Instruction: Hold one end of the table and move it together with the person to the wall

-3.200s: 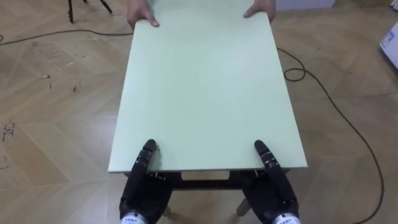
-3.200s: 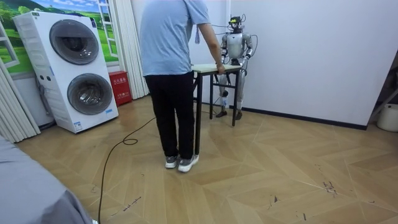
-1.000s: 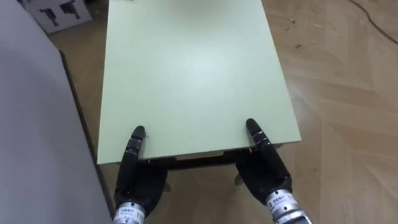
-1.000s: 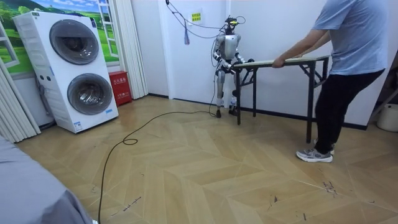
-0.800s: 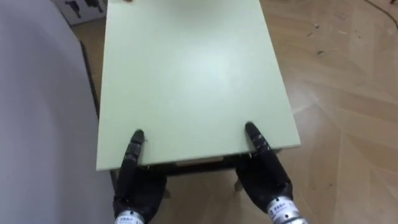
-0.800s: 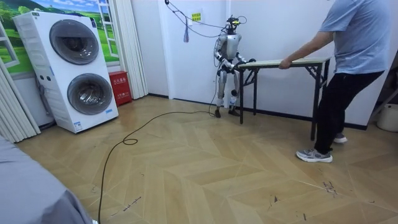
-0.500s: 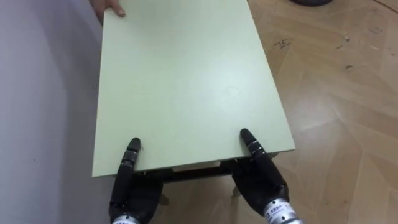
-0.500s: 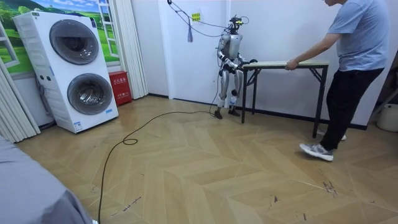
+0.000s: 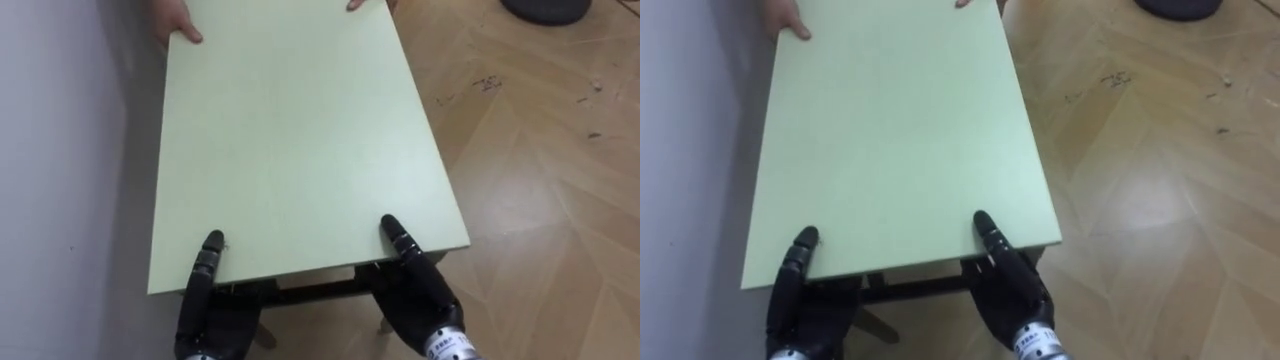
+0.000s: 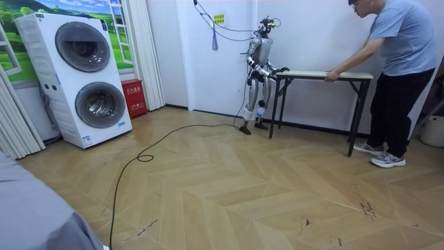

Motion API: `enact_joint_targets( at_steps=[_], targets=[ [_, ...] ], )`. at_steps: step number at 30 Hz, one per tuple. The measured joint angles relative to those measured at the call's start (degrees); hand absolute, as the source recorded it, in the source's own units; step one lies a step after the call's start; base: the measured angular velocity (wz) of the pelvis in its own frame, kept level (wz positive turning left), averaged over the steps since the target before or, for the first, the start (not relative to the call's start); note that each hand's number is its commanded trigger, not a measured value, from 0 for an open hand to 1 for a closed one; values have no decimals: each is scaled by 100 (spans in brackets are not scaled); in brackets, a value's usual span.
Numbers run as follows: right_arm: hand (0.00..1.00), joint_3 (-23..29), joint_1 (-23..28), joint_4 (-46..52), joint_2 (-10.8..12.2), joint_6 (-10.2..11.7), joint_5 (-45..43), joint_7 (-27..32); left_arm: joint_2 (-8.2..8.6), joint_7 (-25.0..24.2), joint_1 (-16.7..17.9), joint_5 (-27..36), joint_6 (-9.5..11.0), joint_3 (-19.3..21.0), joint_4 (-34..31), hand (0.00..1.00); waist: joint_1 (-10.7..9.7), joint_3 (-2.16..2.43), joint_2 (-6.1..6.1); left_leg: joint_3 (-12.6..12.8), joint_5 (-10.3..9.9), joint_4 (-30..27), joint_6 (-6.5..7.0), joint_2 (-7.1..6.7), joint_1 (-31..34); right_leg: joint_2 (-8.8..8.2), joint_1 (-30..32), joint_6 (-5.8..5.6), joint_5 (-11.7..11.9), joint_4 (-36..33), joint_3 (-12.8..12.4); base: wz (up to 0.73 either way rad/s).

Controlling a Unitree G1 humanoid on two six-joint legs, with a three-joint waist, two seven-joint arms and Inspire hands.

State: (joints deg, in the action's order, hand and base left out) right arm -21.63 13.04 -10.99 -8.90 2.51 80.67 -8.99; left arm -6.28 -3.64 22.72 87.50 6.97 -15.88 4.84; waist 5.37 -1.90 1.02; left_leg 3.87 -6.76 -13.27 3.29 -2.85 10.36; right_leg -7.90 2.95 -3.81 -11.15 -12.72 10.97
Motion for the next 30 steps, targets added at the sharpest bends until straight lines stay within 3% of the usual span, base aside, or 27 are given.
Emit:
enact_joint_targets(
  at_steps=[4, 12, 22, 23, 24, 27, 28, 29, 30],
  targets=[
    [100, -2, 3, -30, -30, -14, 27, 6, 10, 66, -3, -53, -42, 10, 0, 100, 118, -1, 0, 1, 0, 31, 0, 23, -11, 22, -18, -1, -1, 20, -12, 1],
    [100, 3, 6, -140, -39, -70, 29, 1, -9, 79, -17, -150, -55, 49, 90, 100, 101, -21, 24, 18, -1, 91, 0, 12, -13, 32, -73, -1, 0, 126, -16, 1],
    [100, 78, 40, -447, -4, -87, 23, -37, 94, 44, -53, -375, -162, 28, 411, 100, 111, -29, -63, 23, -1, 172, -1, 6, -202, 44, -219, -3, -2, 119, -80, 0],
    [100, 103, 47, -501, -3, -87, 20, -100, 111, 12, -51, -409, -183, 26, 454, 92, 115, -26, -68, 42, -1, 192, -1, 1, -227, 46, -227, -3, -2, 119, -100, -8],
    [100, 106, 51, -547, -2, -89, 14, -135, 114, -56, -46, -427, -205, 28, 526, 75, 124, -23, -72, 67, -1, 209, -1, 1, -278, 50, -256, -3, -2, 119, -139, -7],
    [100, 136, 86, -581, 14, -99, -16, -185, 105, -110, -30, -432, -276, 73, 590, 55, 122, -11, -88, 60, -1, 249, -2, 0, -337, 55, -306, -3, -2, 119, -138, 3],
    [93, 152, 91, -583, 22, -117, -24, -194, 96, -153, -34, -473, -301, 89, 615, 21, 121, -11, -89, 58, -1, 249, -2, 0, -339, 56, -309, -3, -2, 119, -135, 0],
    [79, 160, 96, -589, 23, -122, -25, -202, 94, -192, -39, -540, -320, 102, 648, 0, 119, -9, -91, 58, -1, 250, -2, -2, -343, 55, -314, -3, -2, 119, -134, 0],
    [73, 168, 100, -634, 30, -129, -47, -252, 57, -276, -47, -850, -358, 121, 738, 0, 116, 1, -101, 59, -1, 254, -2, -8, -354, 55, -324, -3, -1, 116, -134, 0]
  ],
)
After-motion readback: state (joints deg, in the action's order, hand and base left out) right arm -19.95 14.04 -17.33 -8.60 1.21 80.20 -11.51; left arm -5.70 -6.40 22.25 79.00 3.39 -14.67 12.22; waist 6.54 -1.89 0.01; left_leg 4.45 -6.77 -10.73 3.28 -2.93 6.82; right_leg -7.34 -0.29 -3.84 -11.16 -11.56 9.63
